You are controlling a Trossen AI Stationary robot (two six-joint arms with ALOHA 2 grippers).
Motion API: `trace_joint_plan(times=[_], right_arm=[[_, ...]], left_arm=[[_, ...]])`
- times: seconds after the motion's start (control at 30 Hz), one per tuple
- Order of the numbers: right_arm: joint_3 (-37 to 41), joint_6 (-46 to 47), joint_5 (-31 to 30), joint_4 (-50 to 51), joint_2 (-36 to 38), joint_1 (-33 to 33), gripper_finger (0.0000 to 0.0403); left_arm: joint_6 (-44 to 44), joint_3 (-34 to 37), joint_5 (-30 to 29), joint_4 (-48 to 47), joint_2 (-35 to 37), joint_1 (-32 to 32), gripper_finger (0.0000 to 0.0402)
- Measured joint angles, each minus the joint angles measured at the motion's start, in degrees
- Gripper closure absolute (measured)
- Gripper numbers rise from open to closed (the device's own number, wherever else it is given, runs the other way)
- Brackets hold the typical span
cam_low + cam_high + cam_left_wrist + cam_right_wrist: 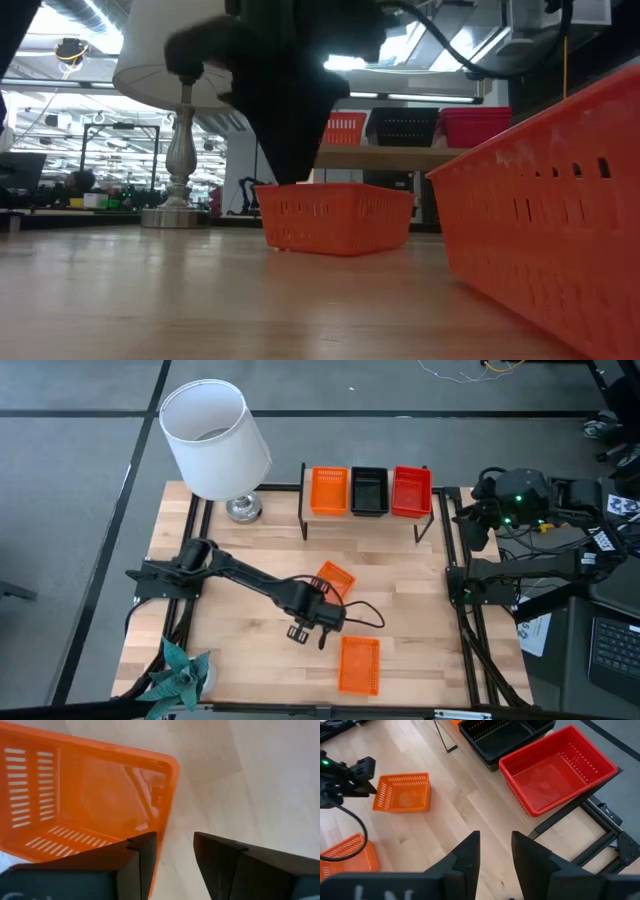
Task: Stack baskets on shelf by color
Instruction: Stack the top orange bin on the orange bin on the shelf
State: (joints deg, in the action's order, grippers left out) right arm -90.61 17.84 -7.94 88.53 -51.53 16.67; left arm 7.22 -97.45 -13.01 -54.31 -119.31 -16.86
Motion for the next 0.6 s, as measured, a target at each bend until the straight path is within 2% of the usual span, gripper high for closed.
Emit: trace_joint_plan(times=[0.2,0.33,0.5,0.6], right_arm=[[0.0,-0.15,0.0,0.02,-0.07,0.02,0.0293],[0.0,-0.22,0.0,0.12,-0.07,0.02,0.0293],[0.0,-0.64,0.0,0.13,-0.07,0.02,0.0293],[0.0,-2.25,0.0,0.14,-0.07,0.02,0.0293]], left_arm=[[0.01,0.0,-4.75,1.01,-2.41,0.6,0.0279],[-0.92,0.0,-4.95,3.07,-2.35,1.53,0.0279],[-7.67,0.0,-4.89,7.77,-2.38,2.66,0.028],[-8.39,0.0,-3.83,7.01,-2.38,2.75,0.0305]])
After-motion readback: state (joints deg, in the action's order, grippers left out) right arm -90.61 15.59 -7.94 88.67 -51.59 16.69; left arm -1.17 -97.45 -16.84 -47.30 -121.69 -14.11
